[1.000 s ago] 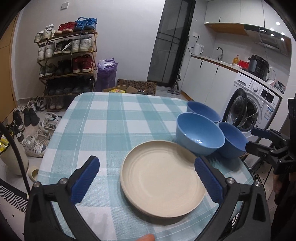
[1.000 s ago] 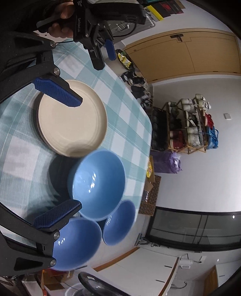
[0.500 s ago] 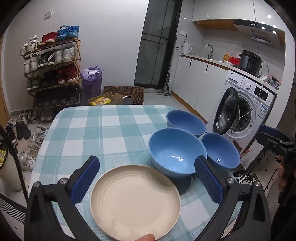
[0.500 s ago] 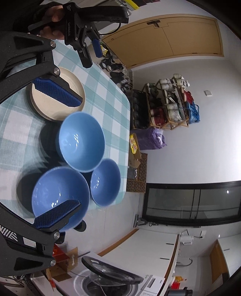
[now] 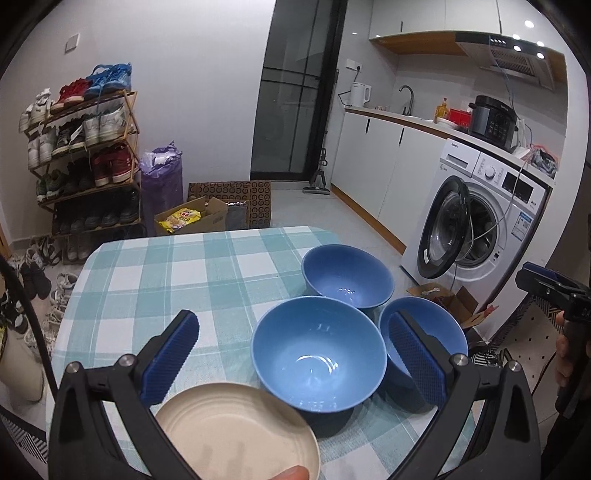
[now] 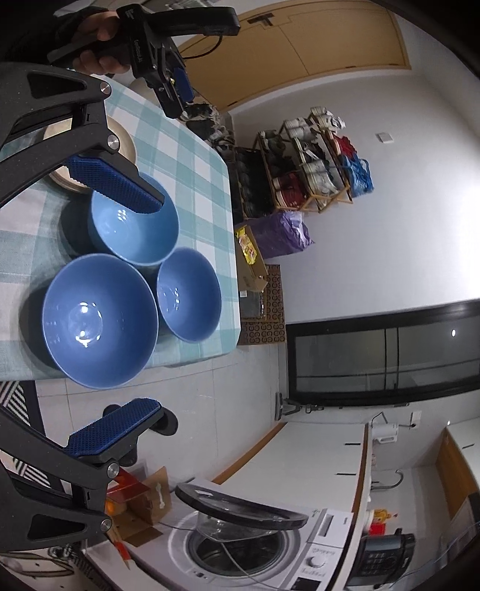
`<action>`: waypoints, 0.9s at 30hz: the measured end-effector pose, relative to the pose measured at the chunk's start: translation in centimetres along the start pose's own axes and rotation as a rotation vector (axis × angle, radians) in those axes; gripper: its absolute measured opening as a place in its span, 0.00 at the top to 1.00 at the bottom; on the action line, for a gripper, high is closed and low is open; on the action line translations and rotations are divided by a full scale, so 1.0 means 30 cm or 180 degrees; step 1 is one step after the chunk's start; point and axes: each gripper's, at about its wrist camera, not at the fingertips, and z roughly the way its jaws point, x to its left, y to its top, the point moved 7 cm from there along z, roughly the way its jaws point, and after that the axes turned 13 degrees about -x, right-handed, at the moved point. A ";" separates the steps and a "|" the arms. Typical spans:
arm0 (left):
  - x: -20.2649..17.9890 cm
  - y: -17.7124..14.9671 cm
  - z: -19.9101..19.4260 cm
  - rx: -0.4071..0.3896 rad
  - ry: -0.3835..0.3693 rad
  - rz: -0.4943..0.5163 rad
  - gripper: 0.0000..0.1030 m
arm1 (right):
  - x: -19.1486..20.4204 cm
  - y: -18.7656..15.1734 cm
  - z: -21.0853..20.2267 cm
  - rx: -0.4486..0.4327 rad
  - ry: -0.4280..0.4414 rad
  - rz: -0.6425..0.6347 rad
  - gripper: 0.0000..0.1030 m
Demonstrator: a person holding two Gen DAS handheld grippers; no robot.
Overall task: Organize plates and bowls
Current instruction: 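Move both tools back and toward the blue bowls, then close the left tool on a blue bowl rim while the right tool pinches the rim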
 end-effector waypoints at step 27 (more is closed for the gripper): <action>0.000 0.015 0.399 0.0445 0.0179 -0.0075 0.00 | -0.049 0.018 0.419 0.0391 -0.0132 0.0226 0.01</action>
